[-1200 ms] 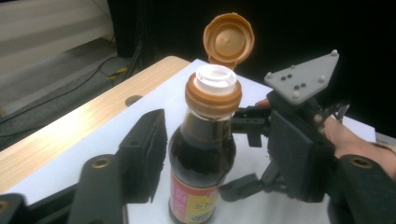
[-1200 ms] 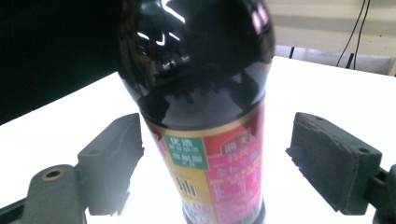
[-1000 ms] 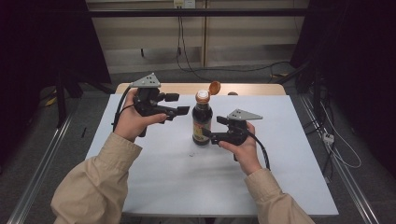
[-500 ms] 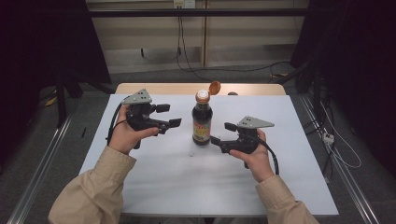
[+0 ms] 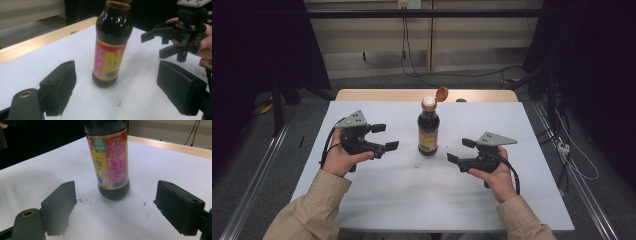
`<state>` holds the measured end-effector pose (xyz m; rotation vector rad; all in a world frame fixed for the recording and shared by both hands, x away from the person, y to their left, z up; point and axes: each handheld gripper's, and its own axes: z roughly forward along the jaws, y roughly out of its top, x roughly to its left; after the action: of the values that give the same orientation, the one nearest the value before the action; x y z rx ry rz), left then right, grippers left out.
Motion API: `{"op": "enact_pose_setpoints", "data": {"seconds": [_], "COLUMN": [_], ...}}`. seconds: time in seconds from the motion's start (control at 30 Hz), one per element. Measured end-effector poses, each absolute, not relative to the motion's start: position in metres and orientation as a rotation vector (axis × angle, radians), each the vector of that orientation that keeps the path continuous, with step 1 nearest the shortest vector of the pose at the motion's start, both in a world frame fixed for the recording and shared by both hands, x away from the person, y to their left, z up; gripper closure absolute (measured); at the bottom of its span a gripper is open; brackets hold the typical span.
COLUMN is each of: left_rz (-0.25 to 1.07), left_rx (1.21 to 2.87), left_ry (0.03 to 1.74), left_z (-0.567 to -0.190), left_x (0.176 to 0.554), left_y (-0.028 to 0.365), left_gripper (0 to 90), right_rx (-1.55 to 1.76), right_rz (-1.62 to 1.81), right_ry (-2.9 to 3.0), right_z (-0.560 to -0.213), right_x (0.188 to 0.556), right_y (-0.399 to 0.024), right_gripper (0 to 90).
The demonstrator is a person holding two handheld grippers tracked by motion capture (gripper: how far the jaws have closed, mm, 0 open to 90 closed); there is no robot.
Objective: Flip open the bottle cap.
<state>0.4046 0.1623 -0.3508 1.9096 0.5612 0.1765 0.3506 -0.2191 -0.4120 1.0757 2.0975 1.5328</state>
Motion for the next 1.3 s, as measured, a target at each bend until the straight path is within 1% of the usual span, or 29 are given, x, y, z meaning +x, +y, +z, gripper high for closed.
{"op": "enact_pose_setpoints", "data": {"seconds": [0.8, 1.07, 1.3], "left_rz": [0.135, 0.154, 0.145], "left_rx": [1.911, 1.907, 1.920], "left_ry": [0.606, 0.602, 0.605], "left_z": [-0.390, -0.396, -0.402], "left_x": [0.382, 0.375, 0.370], "left_y": [0.189, 0.195, 0.200], "left_gripper": [12.1, 11.9, 10.7], "right_rx": [1.100, 1.107, 1.133], "right_rz": [1.510, 1.494, 1.492], "right_ry": [2.105, 2.094, 2.087], "right_z": [-0.425, -0.428, -0.432], "right_x": [0.319, 0.309, 0.302], "right_y": [-0.253, -0.265, -0.275], "right_gripper": [16.3, 16.5, 16.5]}}
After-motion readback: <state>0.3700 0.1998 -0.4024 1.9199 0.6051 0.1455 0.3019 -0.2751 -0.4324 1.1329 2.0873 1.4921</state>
